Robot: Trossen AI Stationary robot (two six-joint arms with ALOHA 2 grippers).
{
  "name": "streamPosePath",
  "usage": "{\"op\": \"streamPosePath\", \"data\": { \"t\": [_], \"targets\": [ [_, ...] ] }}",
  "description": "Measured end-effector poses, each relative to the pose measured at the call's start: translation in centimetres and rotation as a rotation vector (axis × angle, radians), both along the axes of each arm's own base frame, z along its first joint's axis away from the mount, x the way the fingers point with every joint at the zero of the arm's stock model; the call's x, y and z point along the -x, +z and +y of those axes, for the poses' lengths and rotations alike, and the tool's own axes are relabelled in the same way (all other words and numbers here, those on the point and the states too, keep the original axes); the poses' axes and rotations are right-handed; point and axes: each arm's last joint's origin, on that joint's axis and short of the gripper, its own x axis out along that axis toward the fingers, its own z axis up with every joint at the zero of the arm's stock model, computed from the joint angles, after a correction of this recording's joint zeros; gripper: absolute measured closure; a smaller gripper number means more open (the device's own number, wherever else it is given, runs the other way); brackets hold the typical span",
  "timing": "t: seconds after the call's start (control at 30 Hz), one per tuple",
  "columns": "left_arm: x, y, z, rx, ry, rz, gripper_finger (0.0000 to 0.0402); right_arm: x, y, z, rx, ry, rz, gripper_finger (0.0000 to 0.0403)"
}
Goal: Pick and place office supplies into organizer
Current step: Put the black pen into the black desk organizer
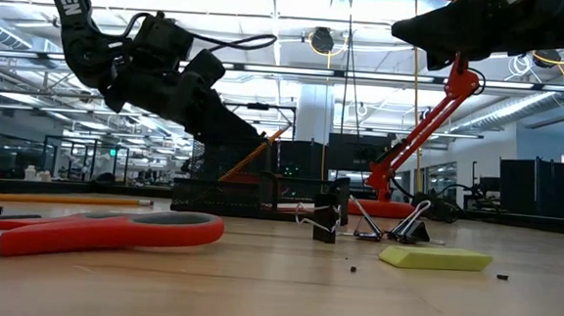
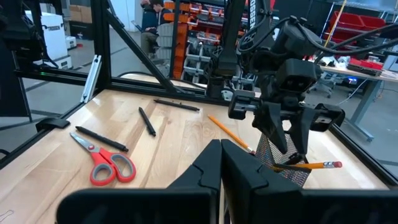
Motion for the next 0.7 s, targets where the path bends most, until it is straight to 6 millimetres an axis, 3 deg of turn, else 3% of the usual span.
{"op": "streamPosePath", "data": {
  "t": [0.13,0.23,0.33,0.5,0.7],
  "targets": [
    [0.1,1.1,-0.1,-0.016,-0.031,-0.052,0.0254,0.0,0.0,0.0,0.000,0.000,0.000,0.0399],
    [0.4,3.5,-0.4,-0.045,-0.041,-0.135,0.0253,0.0,0.0,0.0,0.001,0.000,0.003,0.0399],
    [1.8,6.2,-1.3,-0.023,-0.045,-0.111,0.0252,0.0,-0.1,0.0,0.003,0.000,0.010,0.0399],
    [5.5,9.7,-4.5,-0.049,0.048,0.142,0.0258,0.0,-0.3,0.0,0.000,-0.001,0.030,0.0399],
    [9.2,11.0,-9.2,0.122,0.046,0.293,0.0284,0.0,-0.4,0.0,-0.017,-0.003,0.038,0.0399]
  ]
}}
